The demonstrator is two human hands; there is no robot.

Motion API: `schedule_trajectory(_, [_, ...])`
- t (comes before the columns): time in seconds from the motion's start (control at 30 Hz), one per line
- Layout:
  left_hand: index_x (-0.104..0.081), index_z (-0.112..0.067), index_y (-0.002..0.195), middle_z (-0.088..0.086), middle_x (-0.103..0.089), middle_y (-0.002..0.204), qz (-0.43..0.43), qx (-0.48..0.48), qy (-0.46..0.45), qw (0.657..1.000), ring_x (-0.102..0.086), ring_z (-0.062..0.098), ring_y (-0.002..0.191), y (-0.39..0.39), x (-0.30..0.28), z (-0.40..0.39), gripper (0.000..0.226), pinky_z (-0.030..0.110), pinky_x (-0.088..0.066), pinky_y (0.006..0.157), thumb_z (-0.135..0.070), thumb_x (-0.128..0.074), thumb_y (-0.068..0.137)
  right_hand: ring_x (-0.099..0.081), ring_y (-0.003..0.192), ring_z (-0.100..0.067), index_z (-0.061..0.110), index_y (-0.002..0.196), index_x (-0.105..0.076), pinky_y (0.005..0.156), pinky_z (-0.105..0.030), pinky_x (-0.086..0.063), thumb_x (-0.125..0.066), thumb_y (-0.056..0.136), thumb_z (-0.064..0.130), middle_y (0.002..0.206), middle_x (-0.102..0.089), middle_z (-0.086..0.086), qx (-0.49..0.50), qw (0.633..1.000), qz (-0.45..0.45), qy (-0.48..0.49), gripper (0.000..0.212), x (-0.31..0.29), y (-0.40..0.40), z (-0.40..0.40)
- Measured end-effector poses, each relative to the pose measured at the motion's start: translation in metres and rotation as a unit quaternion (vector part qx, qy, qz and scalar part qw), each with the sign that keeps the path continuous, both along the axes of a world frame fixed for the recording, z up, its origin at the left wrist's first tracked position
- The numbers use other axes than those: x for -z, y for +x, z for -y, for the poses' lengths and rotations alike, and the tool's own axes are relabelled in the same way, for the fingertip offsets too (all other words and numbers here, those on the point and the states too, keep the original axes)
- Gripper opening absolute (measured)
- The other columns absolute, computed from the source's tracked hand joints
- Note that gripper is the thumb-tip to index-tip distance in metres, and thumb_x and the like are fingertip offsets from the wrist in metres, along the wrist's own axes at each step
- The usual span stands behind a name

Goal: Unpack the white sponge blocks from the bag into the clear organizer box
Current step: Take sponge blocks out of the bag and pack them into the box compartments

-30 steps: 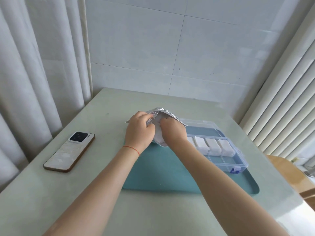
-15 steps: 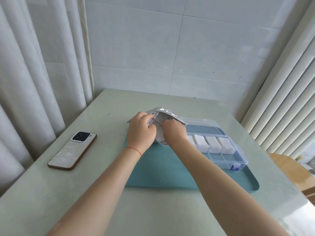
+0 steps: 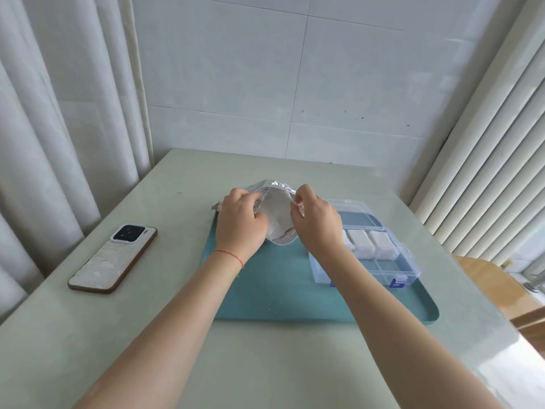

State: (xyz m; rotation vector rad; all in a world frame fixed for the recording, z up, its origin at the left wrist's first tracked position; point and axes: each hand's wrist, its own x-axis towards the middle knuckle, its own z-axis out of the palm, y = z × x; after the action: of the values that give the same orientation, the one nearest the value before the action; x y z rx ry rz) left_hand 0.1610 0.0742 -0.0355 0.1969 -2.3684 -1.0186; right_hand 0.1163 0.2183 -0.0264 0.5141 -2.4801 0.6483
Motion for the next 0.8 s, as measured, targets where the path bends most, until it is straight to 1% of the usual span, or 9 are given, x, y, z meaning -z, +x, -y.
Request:
schedule_trajectory(0.13, [-0.071,-0.009,0.111,0.011,-0.052,0.109,-0.020,-0.047,-0.062,0.997,-0.047,0.032,0.106,0.007,-0.003,-0.006,0.034,0.038,-0.043,0.090,-0.003,-0.054,0.082,-0.055,0.072,-0.033,0.011,0.097,-0.050,0.060,-0.037,-0.045,-0.054,0.092,0.016,0.081,-0.063,-0.005,-0.032,0.995,0.053,-0.078,0.008,-0.007,0.002,-0.010])
schedule_trajectory(0.2, [-0.072,-0.010,0.105,0.009,-0.052,0.107,-0.019,-0.058,-0.064,0.996,-0.051,0.030,0.103,0.011,-0.008,-0.012,0.027,0.036,-0.046,0.081,-0.008,-0.056,0.083,-0.055,0.070,-0.025,0.012,0.094,-0.053,0.061,-0.033,-0.046,-0.056,0.090,0.016,0.078,-0.062,0.002,-0.048,0.982,0.105,-0.146,0.007,-0.012,0.003,-0.015])
schedule_trajectory(0.3, [-0.071,-0.016,0.095,0.004,-0.055,0.104,0.041,-0.057,-0.043,0.997,-0.055,0.027,0.090,0.016,-0.015,-0.019,0.019,0.030,-0.043,0.069,-0.017,-0.053,0.089,-0.043,0.049,-0.012,0.014,0.090,-0.053,0.045,-0.019,-0.035,-0.058,0.088,0.015,0.064,-0.054,0.007,-0.064,0.950,0.201,-0.232,0.005,-0.017,0.002,-0.023])
schedule_trajectory(0.4, [-0.060,-0.017,0.068,0.004,-0.057,0.079,0.061,-0.050,-0.033,0.996,-0.051,0.028,0.073,0.019,-0.016,-0.022,0.021,0.029,-0.037,0.058,-0.019,-0.050,0.087,-0.035,0.043,-0.014,0.014,0.089,-0.054,0.038,-0.019,-0.029,-0.060,0.087,0.013,0.064,-0.052,0.000,-0.070,0.906,0.292,-0.298,0.007,-0.016,0.002,-0.033])
schedule_trajectory(0.5, [-0.047,-0.007,0.059,0.011,-0.040,0.057,0.068,-0.046,-0.015,0.997,-0.034,0.025,0.059,0.021,-0.013,-0.024,0.028,0.030,-0.027,0.051,-0.026,-0.047,0.080,-0.035,0.042,-0.016,0.010,0.091,-0.055,0.039,-0.018,-0.027,-0.061,0.086,0.011,0.062,-0.053,-0.002,-0.075,0.891,0.325,-0.309,0.008,-0.015,0.003,-0.042])
schedule_trajectory(0.6, [-0.050,-0.004,0.061,0.013,-0.045,0.057,0.076,-0.041,-0.015,0.996,-0.035,0.026,0.058,0.023,-0.011,-0.024,0.033,0.030,-0.032,0.052,-0.033,-0.040,0.072,-0.037,0.041,-0.015,0.007,0.096,-0.058,0.042,-0.020,-0.030,-0.061,0.086,0.011,0.057,-0.051,0.000,-0.073,0.885,0.344,-0.303,0.011,-0.014,0.004,-0.048])
schedule_trajectory(0.7, [-0.061,-0.008,0.068,0.010,-0.061,0.065,0.077,-0.042,-0.018,0.996,-0.053,0.032,0.066,0.025,-0.009,-0.025,0.027,0.032,-0.044,0.058,-0.028,-0.049,0.082,-0.038,0.040,-0.015,0.008,0.097,-0.058,0.042,-0.021,-0.031,-0.060,0.087,0.014,0.055,-0.051,-0.002,-0.063,0.883,0.360,-0.296,0.012,-0.011,0.004,-0.050])
schedule_trajectory(0.73, [-0.064,-0.010,0.072,0.008,-0.063,0.070,0.070,-0.050,-0.025,0.996,-0.055,0.032,0.070,0.025,-0.009,-0.026,0.023,0.033,-0.043,0.059,-0.023,-0.052,0.085,-0.037,0.039,-0.015,0.009,0.096,-0.058,0.044,-0.021,-0.030,-0.060,0.086,0.015,0.052,-0.051,-0.002,-0.054,0.884,0.366,-0.287,0.012,-0.009,0.006,-0.049])
schedule_trajectory(0.8, [-0.065,-0.011,0.073,0.005,-0.057,0.080,0.031,-0.084,-0.059,0.994,-0.048,0.029,0.072,0.025,-0.010,-0.028,0.020,0.032,-0.033,0.054,-0.016,-0.053,0.088,-0.039,0.037,-0.014,0.010,0.094,-0.058,0.046,-0.022,-0.031,-0.059,0.085,0.017,0.044,-0.052,-0.003,-0.039,0.882,0.375,-0.283,0.011,-0.007,0.008,-0.045])
